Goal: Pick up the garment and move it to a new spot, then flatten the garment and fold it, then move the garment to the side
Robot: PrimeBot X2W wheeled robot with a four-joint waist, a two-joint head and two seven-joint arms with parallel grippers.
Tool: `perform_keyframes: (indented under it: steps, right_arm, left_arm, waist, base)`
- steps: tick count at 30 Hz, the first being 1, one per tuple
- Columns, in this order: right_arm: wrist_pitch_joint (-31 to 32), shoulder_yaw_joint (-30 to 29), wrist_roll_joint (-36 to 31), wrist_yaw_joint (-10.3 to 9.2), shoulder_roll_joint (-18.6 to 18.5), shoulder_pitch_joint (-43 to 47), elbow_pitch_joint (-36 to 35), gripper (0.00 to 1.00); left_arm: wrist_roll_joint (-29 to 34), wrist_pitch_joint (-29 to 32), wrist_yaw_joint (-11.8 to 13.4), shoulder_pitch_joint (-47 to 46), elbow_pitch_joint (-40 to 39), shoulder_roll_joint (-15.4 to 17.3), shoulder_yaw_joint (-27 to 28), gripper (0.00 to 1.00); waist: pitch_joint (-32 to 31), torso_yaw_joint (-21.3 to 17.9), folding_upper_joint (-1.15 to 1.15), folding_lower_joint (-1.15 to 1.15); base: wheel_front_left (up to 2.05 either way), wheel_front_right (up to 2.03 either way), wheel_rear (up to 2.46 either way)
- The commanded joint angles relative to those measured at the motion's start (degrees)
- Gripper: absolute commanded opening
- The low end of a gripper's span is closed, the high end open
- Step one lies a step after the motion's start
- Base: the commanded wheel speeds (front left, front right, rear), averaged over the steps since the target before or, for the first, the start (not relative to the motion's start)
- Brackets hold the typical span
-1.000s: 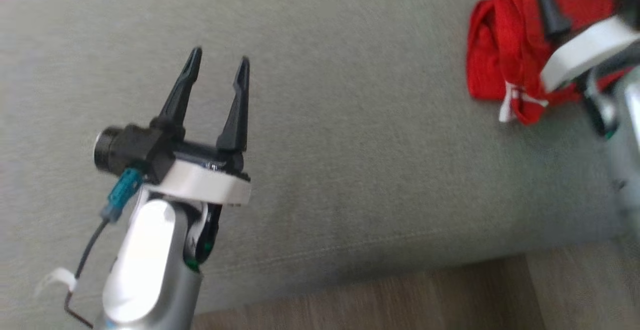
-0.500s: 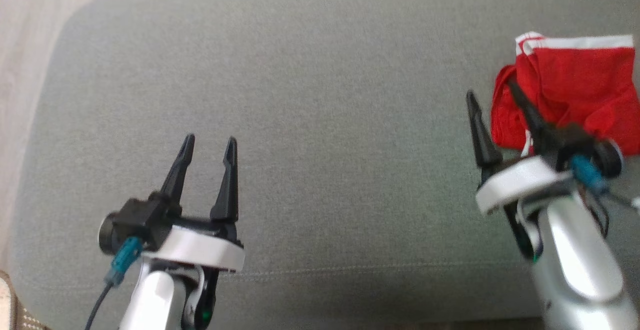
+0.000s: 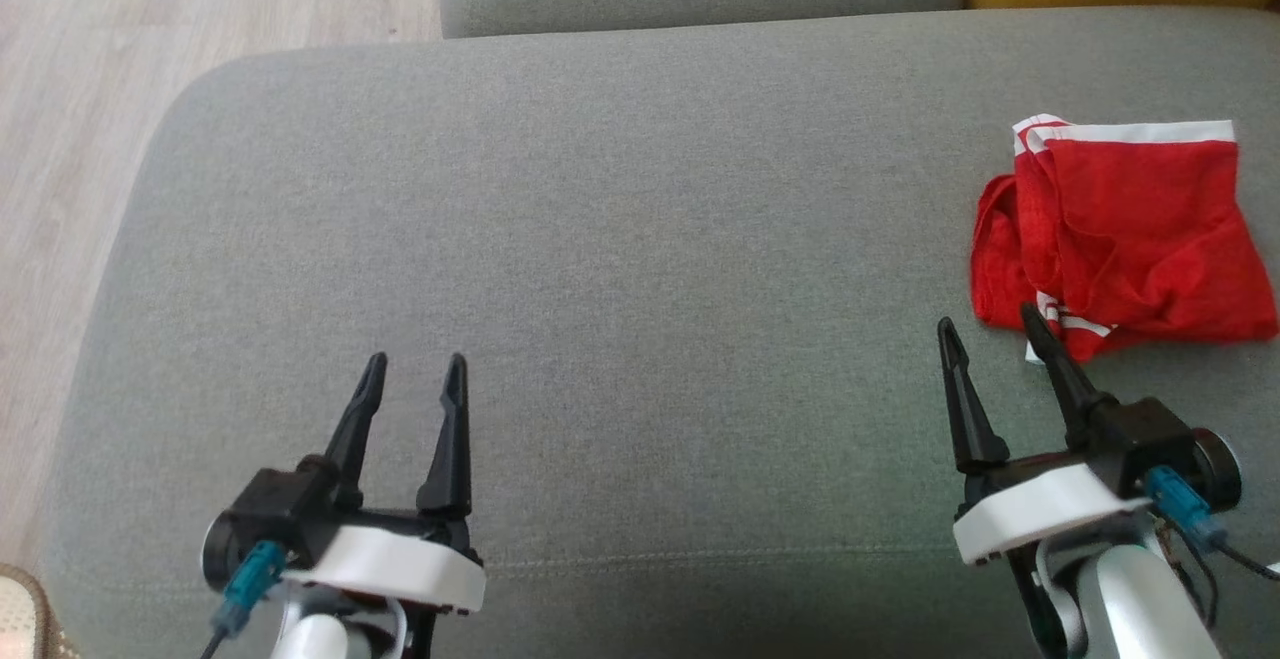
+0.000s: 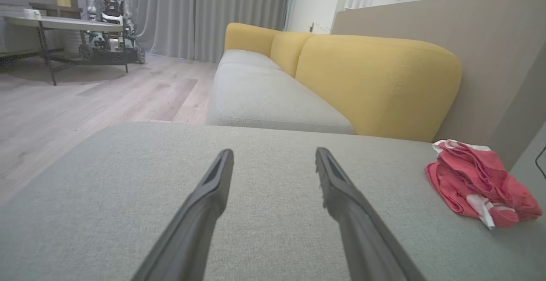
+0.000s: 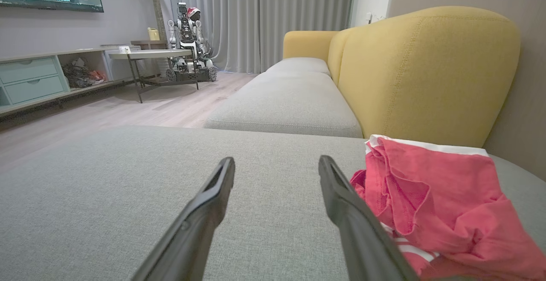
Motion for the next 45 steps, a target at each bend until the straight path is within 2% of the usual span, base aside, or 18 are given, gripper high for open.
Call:
perform_keyframes:
  steps: [1, 8, 26, 45]
  right_arm:
    - [-0.5, 1.4, 0.4, -0.02, 0.4, -1.9, -2.5, 1.00]
    - [-0.5, 1.7, 0.9, -0.02, 0.4, -1.5, -2.9, 1.00]
    - [-0.5, 2.5, 1.8, -0.02, 0.4, -1.5, -3.1, 1.00]
    - [-0.5, 3.3, 1.9, -0.02, 0.4, -1.8, -3.2, 1.00]
  left_arm:
    - [-0.1, -0.3, 0.2, -1.9, -2.2, 0.2, 2.3, 1.00]
    - [0.3, -0.3, 0.2, -1.9, -2.1, 0.2, 2.3, 1.00]
    - [2.5, -0.3, 2.4, -1.9, -3.5, 0.2, 2.8, 1.00]
    - [-1.4, -0.3, -0.5, -0.6, -5.2, 0.2, 5.8, 1.00]
  waist:
    - [0.1, 0.1, 0.00, 0.00]
    - [0.0, 0.4, 0.00, 0.00]
    - [-0.1, 0.9, 0.00, 0.00]
    - [-0.6, 1.1, 0.00, 0.00]
  base:
    - [0.00, 0.00, 0.00]
    - [0.00, 0.00, 0.00]
    - [0.00, 0.00, 0.00]
    - [0.00, 0.00, 0.00]
